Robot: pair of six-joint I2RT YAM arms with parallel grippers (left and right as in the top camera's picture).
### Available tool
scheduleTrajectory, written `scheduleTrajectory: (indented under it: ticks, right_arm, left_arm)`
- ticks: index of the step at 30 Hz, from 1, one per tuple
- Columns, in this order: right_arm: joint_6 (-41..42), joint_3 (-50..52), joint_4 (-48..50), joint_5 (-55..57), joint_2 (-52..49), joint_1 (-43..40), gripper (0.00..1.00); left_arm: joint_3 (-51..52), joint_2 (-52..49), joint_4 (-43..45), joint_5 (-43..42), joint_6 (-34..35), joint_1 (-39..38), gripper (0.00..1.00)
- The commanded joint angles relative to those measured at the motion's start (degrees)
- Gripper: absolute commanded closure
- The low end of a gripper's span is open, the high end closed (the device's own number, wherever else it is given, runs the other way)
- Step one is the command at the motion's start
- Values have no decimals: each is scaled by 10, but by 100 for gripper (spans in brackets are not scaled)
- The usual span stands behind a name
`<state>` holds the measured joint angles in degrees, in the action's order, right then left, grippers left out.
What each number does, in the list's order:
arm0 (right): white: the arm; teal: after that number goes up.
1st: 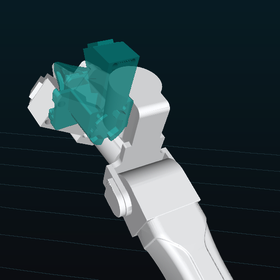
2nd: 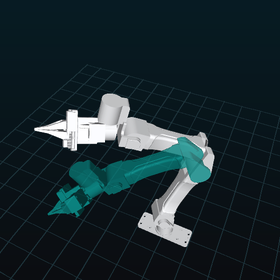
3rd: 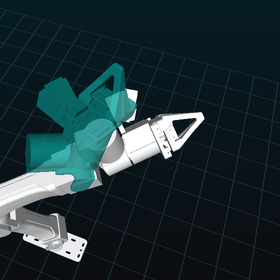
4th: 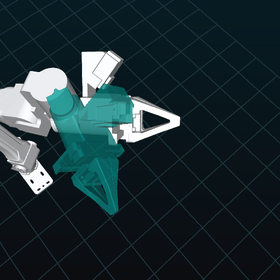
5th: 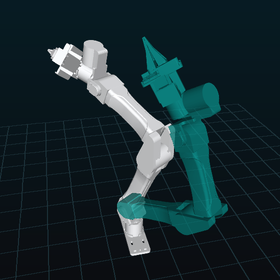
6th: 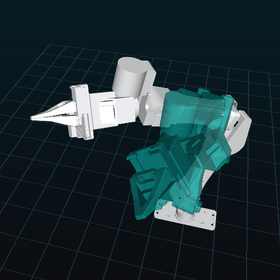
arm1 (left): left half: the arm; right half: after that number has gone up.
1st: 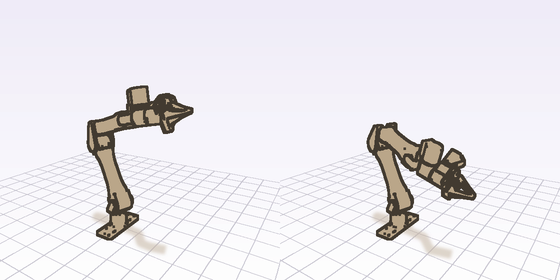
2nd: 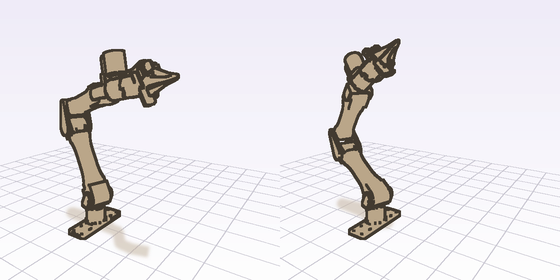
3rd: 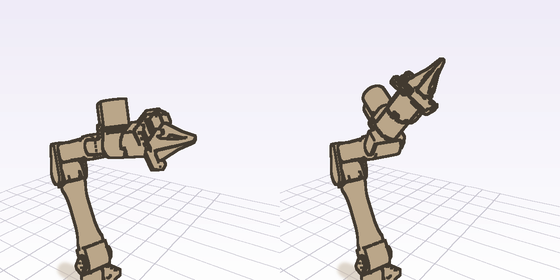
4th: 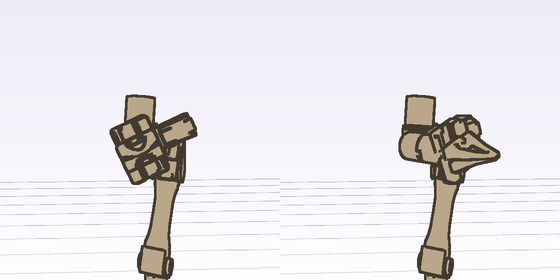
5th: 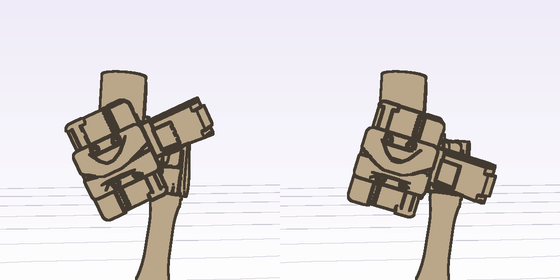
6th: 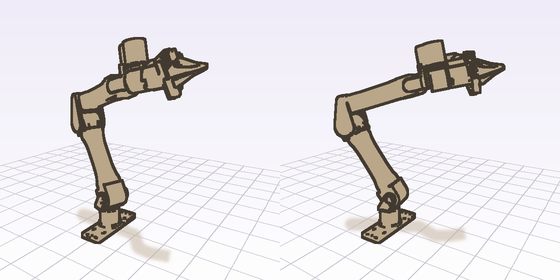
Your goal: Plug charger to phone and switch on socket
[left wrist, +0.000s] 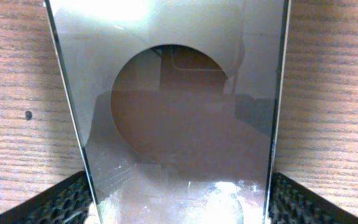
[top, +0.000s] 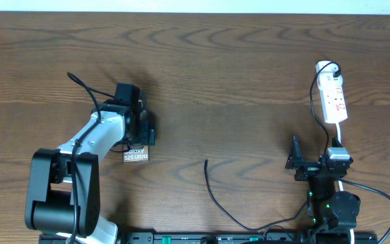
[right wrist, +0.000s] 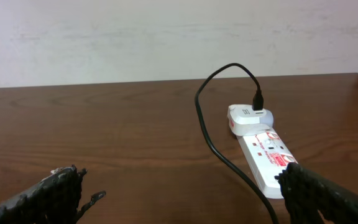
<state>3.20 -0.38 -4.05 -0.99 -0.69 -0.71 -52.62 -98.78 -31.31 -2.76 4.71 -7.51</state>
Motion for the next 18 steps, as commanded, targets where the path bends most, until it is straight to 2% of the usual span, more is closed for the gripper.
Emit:
scheduleTrajectory:
  ticks: [1,3,14,18]
  right_arm:
    - [-7,1,-3,4,1,5,1]
    - [-7,1,-3,4,1,5,1]
    - [-7,1,-3,4,1,5,1]
    - [-7,1,-3,4,1,5,1]
  left_arm:
    - [16,-3,-7,9,3,1,14]
    - [16,-3,-7,9,3,1,18]
    - [16,-3,-7,9,3,1,18]
    - [16,-3,-7,9,3,1,28]
